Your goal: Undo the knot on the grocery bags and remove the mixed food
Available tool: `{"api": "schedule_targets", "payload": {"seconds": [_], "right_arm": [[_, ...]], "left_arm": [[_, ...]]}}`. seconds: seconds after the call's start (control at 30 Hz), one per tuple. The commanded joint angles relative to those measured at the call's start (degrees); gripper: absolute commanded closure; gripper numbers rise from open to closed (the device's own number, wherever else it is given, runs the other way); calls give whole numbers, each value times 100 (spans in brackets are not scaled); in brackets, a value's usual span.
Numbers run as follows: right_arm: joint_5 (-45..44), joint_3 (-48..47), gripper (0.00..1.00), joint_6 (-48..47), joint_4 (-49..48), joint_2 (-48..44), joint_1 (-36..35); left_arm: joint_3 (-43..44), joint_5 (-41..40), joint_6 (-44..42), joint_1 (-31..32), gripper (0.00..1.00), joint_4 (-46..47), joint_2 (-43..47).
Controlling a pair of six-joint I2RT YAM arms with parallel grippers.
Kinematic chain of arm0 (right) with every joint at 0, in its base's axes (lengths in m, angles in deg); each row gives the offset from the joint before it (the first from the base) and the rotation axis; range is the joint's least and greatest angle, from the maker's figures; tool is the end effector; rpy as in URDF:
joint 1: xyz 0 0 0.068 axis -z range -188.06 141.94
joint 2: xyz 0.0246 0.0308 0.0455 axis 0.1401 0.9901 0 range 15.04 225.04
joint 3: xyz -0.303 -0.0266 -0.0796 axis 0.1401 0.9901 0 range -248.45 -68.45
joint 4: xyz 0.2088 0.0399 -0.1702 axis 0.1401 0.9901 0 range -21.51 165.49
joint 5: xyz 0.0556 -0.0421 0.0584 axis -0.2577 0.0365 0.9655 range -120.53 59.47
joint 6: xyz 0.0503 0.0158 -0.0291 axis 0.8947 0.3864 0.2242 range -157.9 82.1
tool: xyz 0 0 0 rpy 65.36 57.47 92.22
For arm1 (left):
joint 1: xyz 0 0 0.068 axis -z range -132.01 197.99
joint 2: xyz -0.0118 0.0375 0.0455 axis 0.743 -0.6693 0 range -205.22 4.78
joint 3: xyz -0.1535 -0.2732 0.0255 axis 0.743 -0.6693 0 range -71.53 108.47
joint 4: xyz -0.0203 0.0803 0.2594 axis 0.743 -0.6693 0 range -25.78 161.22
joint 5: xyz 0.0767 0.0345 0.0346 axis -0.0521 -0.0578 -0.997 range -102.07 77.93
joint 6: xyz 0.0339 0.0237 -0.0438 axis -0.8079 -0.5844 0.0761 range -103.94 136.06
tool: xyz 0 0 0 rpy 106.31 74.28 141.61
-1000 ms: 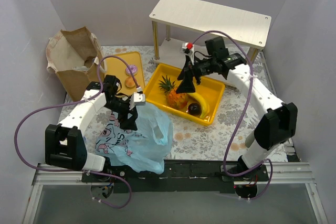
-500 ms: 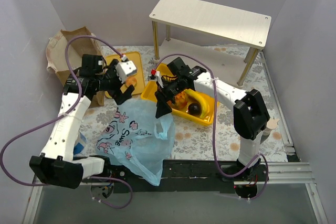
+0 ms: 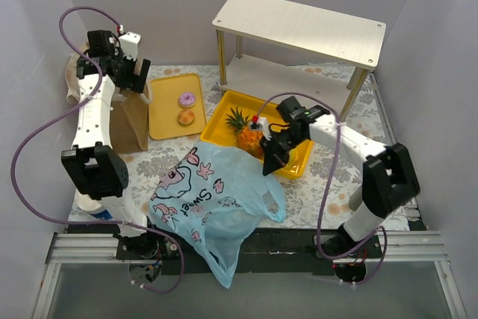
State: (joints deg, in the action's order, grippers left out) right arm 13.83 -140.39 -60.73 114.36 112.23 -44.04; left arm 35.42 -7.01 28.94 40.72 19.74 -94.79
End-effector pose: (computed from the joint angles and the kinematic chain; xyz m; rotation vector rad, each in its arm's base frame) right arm 0.2652 0.2312 0.2626 -1.4784 2.2516 1.1395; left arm 0.3999 0.0470 0.4261 -0.3665 2.3127 -0.1520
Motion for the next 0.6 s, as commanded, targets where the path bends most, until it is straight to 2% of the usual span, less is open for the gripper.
{"api": "schedule_targets", "payload": {"seconds": [0.0,0.17,0.33,0.37,0.4,0.47,0.5,0.57], "right_arm": [[-6,584,99,-555,922,-1174,828],[-418,945,99,-1442,1758,-1860,1436],[-666,709,99,-2260,2391,-1696,2165],[-526,586,93,-2261,2374,-1633,2227],[-429,211,73,-2235,2339,-1581,2271],[226,-256,53,-2217,2234,-1387,2263],[510,-485,2,-2182,2138,-1317,2237],[1089,-1092,1,-1622,1666,-1089,2167]], "left_arm": [[1253,449,-469,-441,2,-932,123],[2618,1637,-1891,-1820,2,-2774,-370],[1654,1990,-3317,-2691,2,-2744,130],[1462,2060,-3371,-2727,2,-2779,226],[1268,2069,-3572,-2745,2,-2771,306],[855,2348,-4091,-2745,2,-2779,508],[827,2516,-4127,-2745,2,-2771,535],[713,2920,-4398,-2745,2,-2779,649]]}}
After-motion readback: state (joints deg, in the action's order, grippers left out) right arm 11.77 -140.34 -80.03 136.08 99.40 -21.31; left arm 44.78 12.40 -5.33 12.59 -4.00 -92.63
